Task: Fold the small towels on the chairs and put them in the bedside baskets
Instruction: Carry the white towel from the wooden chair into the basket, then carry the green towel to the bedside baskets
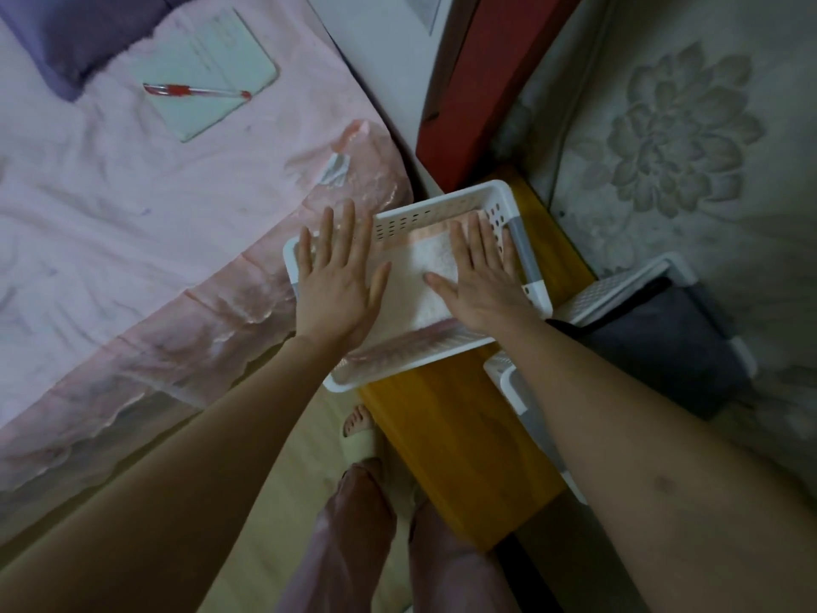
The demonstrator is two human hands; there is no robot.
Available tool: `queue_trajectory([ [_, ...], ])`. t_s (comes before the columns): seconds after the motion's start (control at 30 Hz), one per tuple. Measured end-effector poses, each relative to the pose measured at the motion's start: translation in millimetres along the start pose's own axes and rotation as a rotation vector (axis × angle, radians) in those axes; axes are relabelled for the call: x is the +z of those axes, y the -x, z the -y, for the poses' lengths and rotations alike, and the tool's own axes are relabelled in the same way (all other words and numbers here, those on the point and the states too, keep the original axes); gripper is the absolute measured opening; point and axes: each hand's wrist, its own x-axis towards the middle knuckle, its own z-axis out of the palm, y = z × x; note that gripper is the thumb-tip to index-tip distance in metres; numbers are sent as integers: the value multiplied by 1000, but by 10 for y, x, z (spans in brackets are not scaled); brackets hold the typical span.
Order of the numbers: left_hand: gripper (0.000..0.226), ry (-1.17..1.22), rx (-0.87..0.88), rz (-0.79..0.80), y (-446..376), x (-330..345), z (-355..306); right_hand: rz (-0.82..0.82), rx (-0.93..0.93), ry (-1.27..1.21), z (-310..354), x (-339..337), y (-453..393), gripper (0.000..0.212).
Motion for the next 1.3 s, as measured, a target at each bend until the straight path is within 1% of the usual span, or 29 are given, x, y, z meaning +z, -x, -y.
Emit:
queue_trajectory([
  [0.03, 67, 9, -14, 29, 13, -52, 27, 9, 14, -1, 22, -54, 39, 82],
  [0.1, 64, 66, -111, 56, 60, -159, 108, 6, 37, -63, 120, -185, 217, 79],
  [0.13, 64, 158, -184, 61, 96, -202, 164, 7, 37, -150, 211, -259, 368, 77],
  [0.17, 64, 298, -269, 72, 140, -272, 209, 30, 16, -257, 328, -323, 547, 74],
  [0.23, 63, 594, -439, 93, 252, -367, 280, 129, -93, -405, 605, -418, 930, 68],
  [0.27, 58, 679, -499, 99, 323, -413, 285, 171, -154, -418, 726, -421, 1089, 65],
  [0.33, 41, 748, -530, 100, 469, -478, 271, 191, -249, -315, 906, -362, 1306, 57],
  [0.4, 26, 806, -549, 114, 579, -481, 253, 163, -299, -172, 1008, -284, 1391, 54],
  [0.5, 23, 924, -641, 188, 653, -421, 179, 143, -331, -42, 1021, -239, 1381, 38],
  [0.57, 19, 1013, -702, 221, 662, -381, 61, 139, -322, 2, 953, -276, 1333, 30],
  [0.63, 15, 1094, -770, 242, 641, -338, -86, 123, -275, -33, 862, -354, 1292, 32],
  [0.73, 13, 1169, -827, 258, 553, -269, -306, 124, -249, -58, 723, -427, 1259, 39],
  [0.83, 9, 1240, -856, 235, 432, -194, -518, 112, -249, -16, 569, -452, 1258, 41],
  [1.0, 11, 1246, -832, 195, 264, -125, -804, 20, -202, 0, 251, -393, 1265, 31],
  [1.07, 14, 1199, -789, 218, 235, -127, -841, 15, -192, -11, 172, -404, 1260, 29],
  [1.2, 33, 1041, -656, 322, 302, -255, -738, 51, -209, -4, 131, -534, 1320, 25],
  [1.3, 35, 882, -533, 378, 499, -560, -476, 112, -170, 5, 247, -736, 1361, 28],
])
